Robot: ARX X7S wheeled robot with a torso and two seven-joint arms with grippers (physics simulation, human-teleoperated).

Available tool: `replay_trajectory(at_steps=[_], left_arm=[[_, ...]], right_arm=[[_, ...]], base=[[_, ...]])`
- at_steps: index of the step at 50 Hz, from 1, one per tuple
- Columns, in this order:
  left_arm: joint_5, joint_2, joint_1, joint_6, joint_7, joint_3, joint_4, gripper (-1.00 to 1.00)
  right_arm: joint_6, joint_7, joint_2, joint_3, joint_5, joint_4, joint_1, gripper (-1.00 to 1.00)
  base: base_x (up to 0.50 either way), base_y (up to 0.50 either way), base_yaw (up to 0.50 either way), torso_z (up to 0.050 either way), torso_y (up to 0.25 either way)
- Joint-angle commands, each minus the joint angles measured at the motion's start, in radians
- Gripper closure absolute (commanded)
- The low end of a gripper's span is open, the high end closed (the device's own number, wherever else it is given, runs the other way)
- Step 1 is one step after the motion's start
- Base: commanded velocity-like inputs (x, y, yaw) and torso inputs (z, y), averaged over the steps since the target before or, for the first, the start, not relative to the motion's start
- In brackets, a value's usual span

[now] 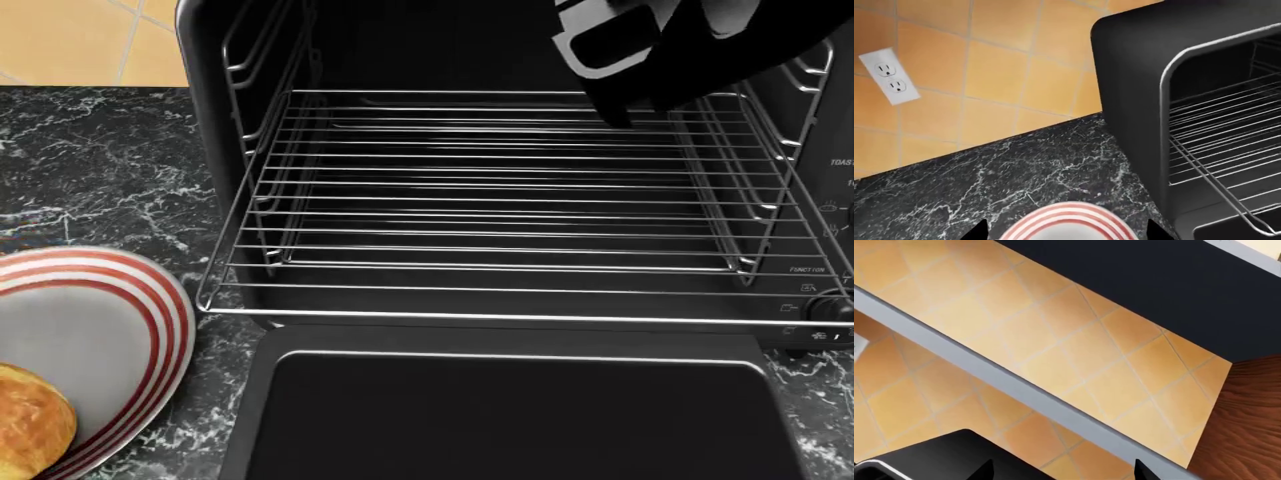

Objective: Pick the bread from the top rack and place it on the plate on the counter.

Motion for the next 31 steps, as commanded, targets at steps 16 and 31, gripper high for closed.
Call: replay_trajectory(at_steps=[16,31], left_arm=[[-0.314,-0.082,-0.194,-0.079,-0.220,-0.161,0.172,-1.00],[-0.443,-0.080,-0.212,-0.088,-0.317,-0.234,0.234,-1.00]], right_arm=[[-0.014,-0.012,-0.003,0.009,-0.011,0.000,-0.002,-1.00],[-0.026,-0.019,0.002,0.012,-0.020,-0.013,-0.028,-1.00]], base=[[0.00,0.00,0.00,0.000,0.000],[0.00,0.00,0.00,0.000,0.000]])
